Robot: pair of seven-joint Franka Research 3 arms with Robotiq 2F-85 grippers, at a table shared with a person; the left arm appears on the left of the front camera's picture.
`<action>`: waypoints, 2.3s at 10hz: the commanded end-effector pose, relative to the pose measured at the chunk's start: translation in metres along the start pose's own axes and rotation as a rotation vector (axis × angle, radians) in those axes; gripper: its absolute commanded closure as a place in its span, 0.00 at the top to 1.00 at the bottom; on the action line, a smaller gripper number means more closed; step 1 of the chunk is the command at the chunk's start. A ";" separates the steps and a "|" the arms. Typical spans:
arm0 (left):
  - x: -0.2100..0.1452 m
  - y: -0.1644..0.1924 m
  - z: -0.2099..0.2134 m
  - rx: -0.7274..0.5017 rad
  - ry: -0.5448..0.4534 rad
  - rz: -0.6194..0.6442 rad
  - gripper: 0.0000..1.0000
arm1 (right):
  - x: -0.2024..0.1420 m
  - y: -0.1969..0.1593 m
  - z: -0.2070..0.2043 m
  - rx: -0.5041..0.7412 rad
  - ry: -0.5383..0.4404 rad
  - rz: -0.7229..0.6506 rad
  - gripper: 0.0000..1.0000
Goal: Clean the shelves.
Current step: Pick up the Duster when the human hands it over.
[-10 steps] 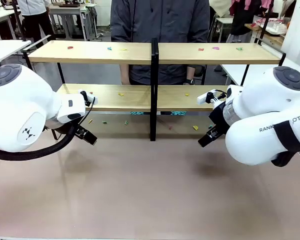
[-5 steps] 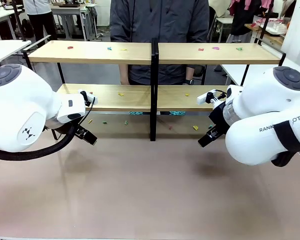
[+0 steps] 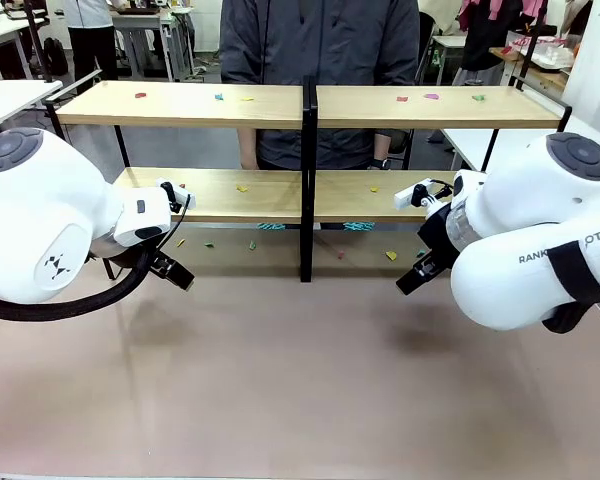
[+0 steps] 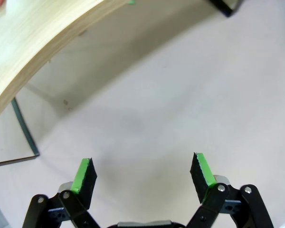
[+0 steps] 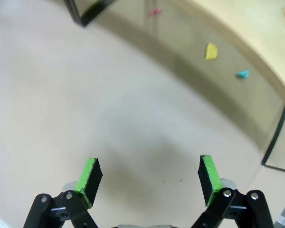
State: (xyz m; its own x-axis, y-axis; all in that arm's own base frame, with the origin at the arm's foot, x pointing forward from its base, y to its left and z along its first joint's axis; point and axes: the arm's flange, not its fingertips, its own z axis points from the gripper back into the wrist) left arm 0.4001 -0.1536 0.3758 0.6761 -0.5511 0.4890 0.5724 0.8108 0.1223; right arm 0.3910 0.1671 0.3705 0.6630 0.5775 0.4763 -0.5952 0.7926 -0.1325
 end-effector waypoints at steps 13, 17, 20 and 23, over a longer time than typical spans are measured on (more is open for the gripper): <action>-0.155 0.062 0.272 -0.156 -0.736 0.054 1.00 | -0.157 -0.098 0.296 0.003 -0.580 -0.239 1.00; -0.160 0.063 0.268 -0.166 -0.689 0.037 1.00 | -0.160 -0.100 0.295 0.010 -0.617 -0.260 1.00; -0.160 0.068 0.259 -0.177 -0.625 0.017 1.00 | -0.159 -0.104 0.294 0.008 -0.620 -0.276 1.00; -0.112 0.129 0.326 -0.198 -0.631 0.025 1.00 | -0.158 -0.101 0.293 0.022 -0.640 -0.254 1.00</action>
State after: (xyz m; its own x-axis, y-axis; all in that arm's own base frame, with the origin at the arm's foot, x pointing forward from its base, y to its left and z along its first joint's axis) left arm 0.2509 0.0800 0.6140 0.3446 -0.2650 0.9005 0.6606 0.7501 -0.0320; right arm 0.2308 -0.0862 0.6270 0.4207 0.1533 0.8941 -0.4628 0.8840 0.0662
